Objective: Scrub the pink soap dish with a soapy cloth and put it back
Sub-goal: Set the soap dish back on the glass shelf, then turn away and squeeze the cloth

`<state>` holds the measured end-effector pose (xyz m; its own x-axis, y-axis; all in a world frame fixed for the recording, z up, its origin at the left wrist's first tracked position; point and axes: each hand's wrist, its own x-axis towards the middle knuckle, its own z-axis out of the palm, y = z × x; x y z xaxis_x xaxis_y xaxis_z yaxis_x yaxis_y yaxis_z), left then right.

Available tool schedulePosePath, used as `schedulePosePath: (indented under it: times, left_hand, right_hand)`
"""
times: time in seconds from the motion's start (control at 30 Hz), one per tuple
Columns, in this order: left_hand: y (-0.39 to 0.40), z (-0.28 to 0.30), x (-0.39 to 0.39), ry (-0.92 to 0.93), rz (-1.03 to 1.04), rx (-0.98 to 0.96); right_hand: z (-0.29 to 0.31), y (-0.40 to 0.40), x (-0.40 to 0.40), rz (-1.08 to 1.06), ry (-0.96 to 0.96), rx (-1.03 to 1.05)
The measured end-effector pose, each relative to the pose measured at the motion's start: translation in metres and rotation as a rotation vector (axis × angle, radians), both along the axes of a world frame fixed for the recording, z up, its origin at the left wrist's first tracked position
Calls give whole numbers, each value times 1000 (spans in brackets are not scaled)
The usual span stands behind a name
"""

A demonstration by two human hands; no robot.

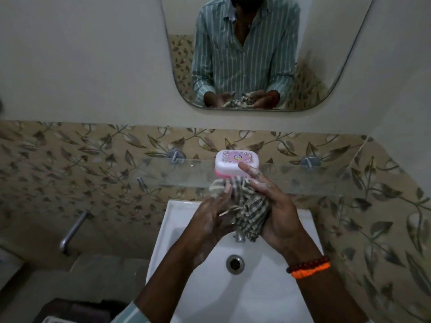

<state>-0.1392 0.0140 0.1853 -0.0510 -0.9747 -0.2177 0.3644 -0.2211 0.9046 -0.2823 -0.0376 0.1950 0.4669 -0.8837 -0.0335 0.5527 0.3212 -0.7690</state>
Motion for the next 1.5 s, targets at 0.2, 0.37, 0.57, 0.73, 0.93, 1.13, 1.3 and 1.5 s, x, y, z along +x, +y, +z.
schedulePosePath:
  times: [0.2, 0.37, 0.57, 0.73, 0.93, 1.13, 1.3, 1.5]
  left_hand:
    - [16, 7, -7, -144, 231, -57]
    - [24, 7, -6, -191, 346, -101]
    - [42, 10, 26, -319, 546, -197]
    - [76, 10, 69, -326, 692, -203]
    - [132, -1, 131, -253, 844, -79]
    - [199, -14, 190, -35, 908, -4]
    - [255, -4, 241, -313, 1024, 8]
    - [303, 10, 299, -908, 994, 4]
  right_hand:
    - [-6, 18, 12, -2, 147, -83]
    - [-6, 29, 6, -16, 455, -299]
    - [-9, 33, 8, -57, 743, -425]
    - [-8, 42, 42, -13, 800, -571]
    - [-7, 64, 114, 168, 481, -394]
    - [-6, 95, 196, 263, 375, -238]
    - [-16, 129, 260, 453, 551, -343]
    - [-40, 198, 344, 817, 471, -514]
